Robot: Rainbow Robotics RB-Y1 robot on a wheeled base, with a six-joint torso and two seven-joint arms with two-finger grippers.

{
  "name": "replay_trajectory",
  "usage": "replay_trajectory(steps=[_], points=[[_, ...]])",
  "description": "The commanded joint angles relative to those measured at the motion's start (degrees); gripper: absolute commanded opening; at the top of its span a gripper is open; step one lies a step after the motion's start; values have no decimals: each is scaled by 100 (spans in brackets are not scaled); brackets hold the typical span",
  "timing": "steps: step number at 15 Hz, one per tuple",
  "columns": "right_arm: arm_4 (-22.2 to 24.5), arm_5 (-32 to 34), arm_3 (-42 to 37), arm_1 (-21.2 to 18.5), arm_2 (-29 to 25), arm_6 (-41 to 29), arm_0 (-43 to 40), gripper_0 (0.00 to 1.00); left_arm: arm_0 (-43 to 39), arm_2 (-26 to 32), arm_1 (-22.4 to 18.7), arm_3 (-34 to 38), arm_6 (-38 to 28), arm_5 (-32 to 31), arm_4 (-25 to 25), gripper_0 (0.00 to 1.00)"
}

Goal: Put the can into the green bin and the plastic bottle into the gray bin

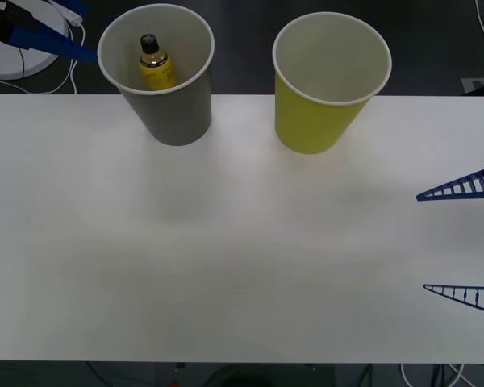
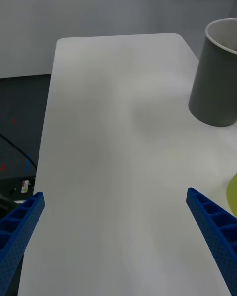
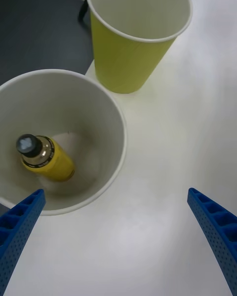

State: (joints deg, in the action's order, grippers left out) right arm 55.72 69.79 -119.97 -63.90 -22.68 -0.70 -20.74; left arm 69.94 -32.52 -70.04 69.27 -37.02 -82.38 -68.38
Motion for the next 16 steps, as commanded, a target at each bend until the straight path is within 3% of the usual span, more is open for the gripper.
replay_trajectory(steps=[1, 5, 8, 12, 16], points=[[0, 0, 0, 0, 0, 0, 0, 100, -420, 9, -203, 16, 564, 3, 597, 100], [0, 0, 0, 0, 0, 0, 0, 100, -1167, 167, -343, 34, 1425, 3, 1283, 100], [0, 0, 0, 0, 0, 0, 0, 100, -2064, 738, -317, 421, 1856, 161, 1344, 100], [0, 0, 0, 0, 0, 0, 0, 100, -3417, 1670, -168, 1510, 1821, 759, 1292, 100], [0, 0, 0, 0, 0, 0, 0, 100, -4068, 1855, -141, 2328, 1856, 1304, 1274, 100]])
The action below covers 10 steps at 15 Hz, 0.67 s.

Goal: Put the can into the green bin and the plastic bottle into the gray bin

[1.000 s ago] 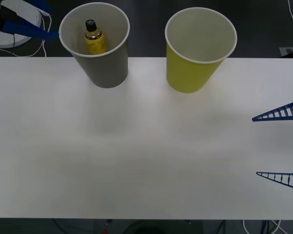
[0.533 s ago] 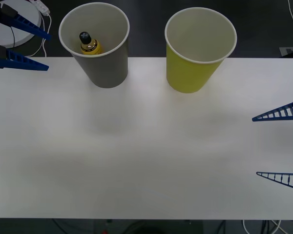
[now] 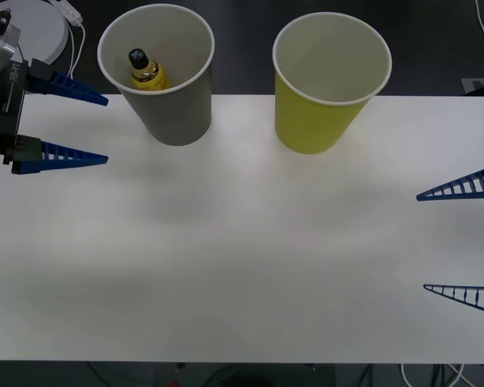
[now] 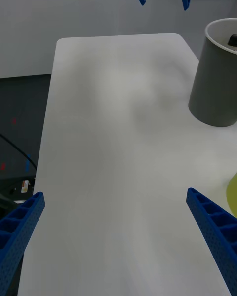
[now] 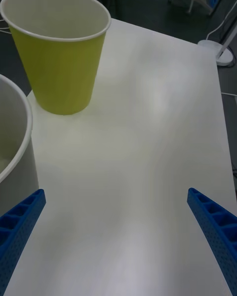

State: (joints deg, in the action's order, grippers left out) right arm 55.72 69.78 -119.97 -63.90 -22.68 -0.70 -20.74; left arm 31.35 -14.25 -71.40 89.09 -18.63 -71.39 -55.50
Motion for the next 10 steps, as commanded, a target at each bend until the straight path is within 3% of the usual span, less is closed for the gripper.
replay_trajectory(steps=[1, 10], points=[[0, 0, 0, 0, 0, 0, 0, 100, -253, 18, 3, 460, 26, 222, -49, 100], [0, 0, 0, 0, 0, 0, 0, 100, -1272, 704, 3, 1761, -124, 284, -1033, 100]])
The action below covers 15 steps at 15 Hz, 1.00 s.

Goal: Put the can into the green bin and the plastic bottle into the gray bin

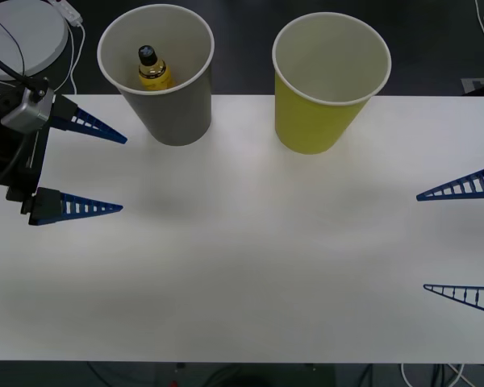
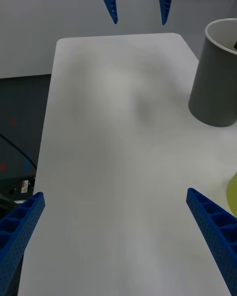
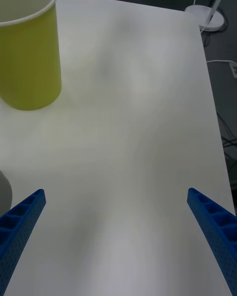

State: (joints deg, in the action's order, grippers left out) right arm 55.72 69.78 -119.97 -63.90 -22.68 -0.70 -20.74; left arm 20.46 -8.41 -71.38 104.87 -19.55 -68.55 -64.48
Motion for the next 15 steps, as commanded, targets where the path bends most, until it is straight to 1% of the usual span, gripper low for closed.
replay_trajectory(steps=[1, 6, 10, 15], points=[[0, 0, 0, 0, 0, 0, 0, 100, -323, 226, 1, 315, -49, -1, -206, 100], [0, 0, 0, 0, 0, 0, 0, 100, -833, 613, 1, 719, -84, -1, -320, 100], [0, 0, 0, 0, 0, 0, 0, 100, -1466, 1228, 1, 1158, -102, -18, -329, 100], [0, 0, 0, 0, 0, 0, 0, 100, -1923, 1878, 1, 1422, -119, -405, -250, 100]])
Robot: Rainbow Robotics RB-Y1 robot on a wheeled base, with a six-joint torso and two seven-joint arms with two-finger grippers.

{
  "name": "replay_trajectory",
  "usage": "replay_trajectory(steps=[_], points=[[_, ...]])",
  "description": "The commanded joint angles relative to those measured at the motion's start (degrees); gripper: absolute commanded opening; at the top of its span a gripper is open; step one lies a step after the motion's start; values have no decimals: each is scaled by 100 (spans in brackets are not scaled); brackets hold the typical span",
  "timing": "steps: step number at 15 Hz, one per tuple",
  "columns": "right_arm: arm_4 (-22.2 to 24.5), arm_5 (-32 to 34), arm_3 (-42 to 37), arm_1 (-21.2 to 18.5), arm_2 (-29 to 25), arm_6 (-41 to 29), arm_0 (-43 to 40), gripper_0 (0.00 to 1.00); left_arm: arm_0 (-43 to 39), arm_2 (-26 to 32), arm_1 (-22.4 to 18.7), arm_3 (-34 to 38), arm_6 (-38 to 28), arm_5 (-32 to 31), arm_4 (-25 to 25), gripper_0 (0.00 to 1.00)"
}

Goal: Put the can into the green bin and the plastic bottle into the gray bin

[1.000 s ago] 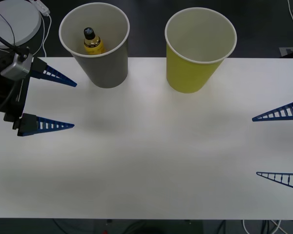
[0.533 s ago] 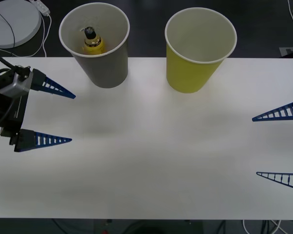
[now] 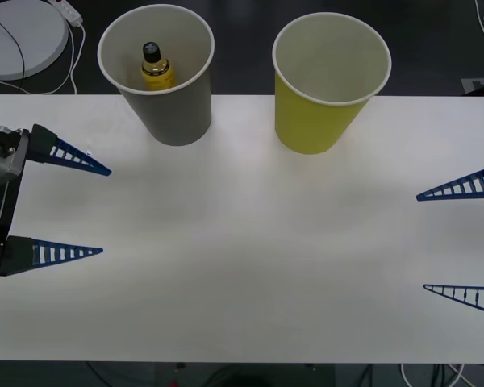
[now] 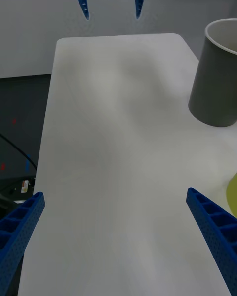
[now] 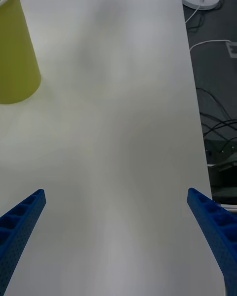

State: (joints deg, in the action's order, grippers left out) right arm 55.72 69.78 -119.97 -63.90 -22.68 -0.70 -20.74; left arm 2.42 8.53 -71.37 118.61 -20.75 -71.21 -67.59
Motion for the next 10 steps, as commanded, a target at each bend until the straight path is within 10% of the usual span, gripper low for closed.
replay_trajectory(steps=[1, 10], points=[[0, 0, 0, 0, 0, 0, 0, 100, -172, 228, 0, 84, 19, -139, 70, 100], [0, 0, 0, 0, 0, 0, 0, 100, -268, 289, 0, 101, 98, -139, 70, 100]])
